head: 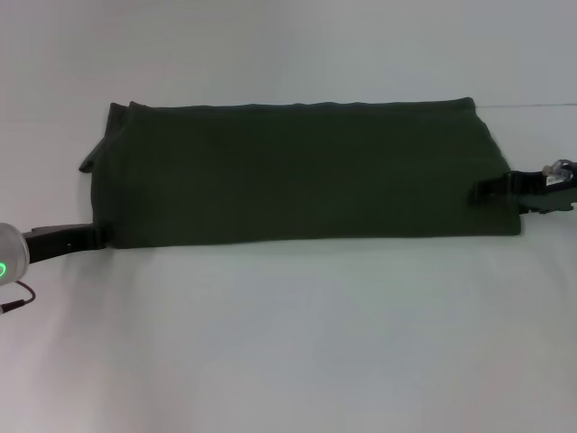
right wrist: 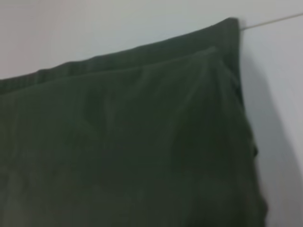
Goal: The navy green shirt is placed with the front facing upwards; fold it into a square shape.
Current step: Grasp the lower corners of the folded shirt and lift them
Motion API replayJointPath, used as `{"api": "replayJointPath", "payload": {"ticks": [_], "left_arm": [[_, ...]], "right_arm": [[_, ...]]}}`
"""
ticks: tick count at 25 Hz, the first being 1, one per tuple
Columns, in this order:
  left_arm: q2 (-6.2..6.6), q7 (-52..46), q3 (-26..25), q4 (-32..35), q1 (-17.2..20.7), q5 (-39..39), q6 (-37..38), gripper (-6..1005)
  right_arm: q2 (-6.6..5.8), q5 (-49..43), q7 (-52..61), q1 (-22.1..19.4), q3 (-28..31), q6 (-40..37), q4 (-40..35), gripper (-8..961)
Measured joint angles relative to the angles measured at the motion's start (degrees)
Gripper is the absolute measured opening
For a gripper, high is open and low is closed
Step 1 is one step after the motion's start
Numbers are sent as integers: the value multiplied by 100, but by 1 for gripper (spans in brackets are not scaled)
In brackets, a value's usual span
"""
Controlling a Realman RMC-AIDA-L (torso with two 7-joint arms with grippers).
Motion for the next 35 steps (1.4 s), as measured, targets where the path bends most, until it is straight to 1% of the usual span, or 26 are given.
{"api": "replayJointPath", "payload": {"ticks": [18, 26, 32, 35], "left_arm": [[0, 0, -32, 14, 0, -8, 94, 37], [0, 0, -30, 18, 0, -14, 110, 37], [0, -23, -30, 28, 0, -20, 133, 37], [0, -51, -28, 28, 0, -18, 155, 37]], "right_arm": [[46, -50, 1, 40, -219, 109, 133, 866], [51, -50, 1, 19, -368, 74, 63, 743], [43, -50, 1, 22, -430, 70, 59, 505], [27, -49, 1, 12, -440, 66, 57, 357]]}}
